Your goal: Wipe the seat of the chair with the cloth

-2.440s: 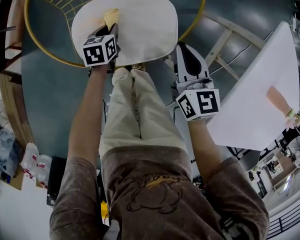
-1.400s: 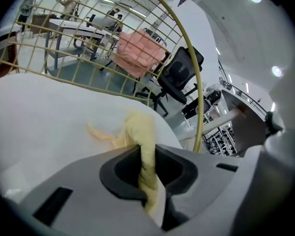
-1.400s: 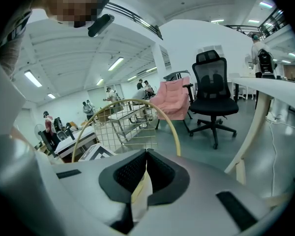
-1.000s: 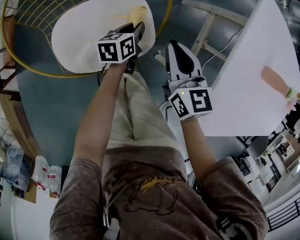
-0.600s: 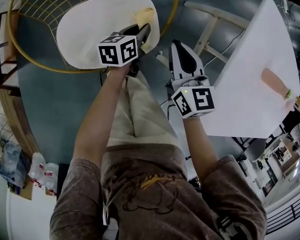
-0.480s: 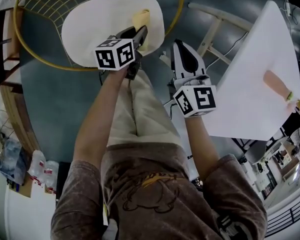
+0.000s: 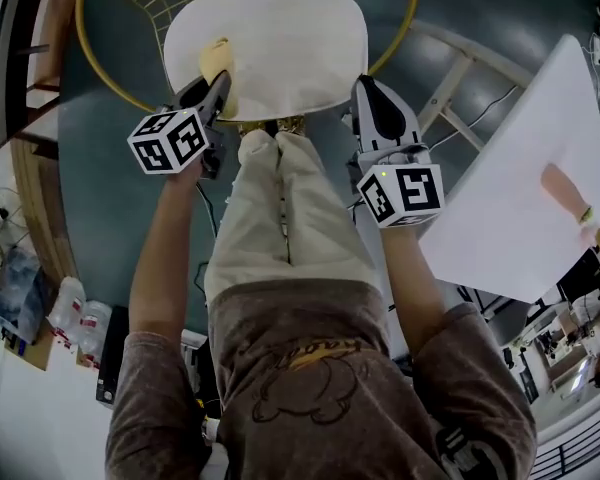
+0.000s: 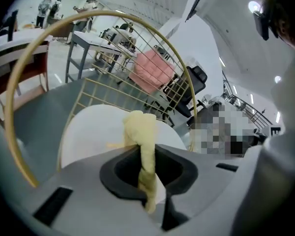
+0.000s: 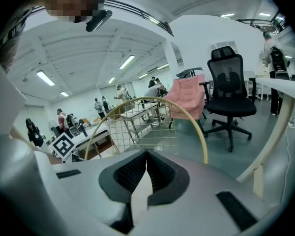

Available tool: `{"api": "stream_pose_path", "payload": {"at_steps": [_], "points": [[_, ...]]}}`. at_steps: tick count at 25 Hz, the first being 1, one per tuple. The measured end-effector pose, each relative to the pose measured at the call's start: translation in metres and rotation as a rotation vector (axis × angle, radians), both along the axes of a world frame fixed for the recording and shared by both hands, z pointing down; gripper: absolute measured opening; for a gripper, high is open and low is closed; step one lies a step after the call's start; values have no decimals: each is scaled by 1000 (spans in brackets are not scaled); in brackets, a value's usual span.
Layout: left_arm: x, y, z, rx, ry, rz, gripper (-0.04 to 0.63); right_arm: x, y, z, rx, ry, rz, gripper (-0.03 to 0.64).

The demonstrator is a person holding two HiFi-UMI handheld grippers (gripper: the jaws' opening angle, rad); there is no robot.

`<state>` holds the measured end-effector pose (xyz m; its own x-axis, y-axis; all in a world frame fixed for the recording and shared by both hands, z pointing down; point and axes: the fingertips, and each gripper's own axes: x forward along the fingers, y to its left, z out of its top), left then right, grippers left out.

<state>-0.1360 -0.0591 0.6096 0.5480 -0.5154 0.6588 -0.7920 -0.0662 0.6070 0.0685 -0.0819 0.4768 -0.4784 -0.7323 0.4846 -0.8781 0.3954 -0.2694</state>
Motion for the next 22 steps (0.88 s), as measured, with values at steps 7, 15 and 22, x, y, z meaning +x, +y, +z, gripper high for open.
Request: {"api": "stream_pose_path", "payload": {"at_steps": [7,15,22], "points": [[-84,15,-10,-11,-74,-130,57,-29,-10,-3,-8,6,-60,26],[-116,32,3,-36,-112,-170,57,-50,-12,-6,-18,3,-119,26],[-99,36,30,-60,-99,-181,57,-42,-13,1,-29,13,-111,26]]}}
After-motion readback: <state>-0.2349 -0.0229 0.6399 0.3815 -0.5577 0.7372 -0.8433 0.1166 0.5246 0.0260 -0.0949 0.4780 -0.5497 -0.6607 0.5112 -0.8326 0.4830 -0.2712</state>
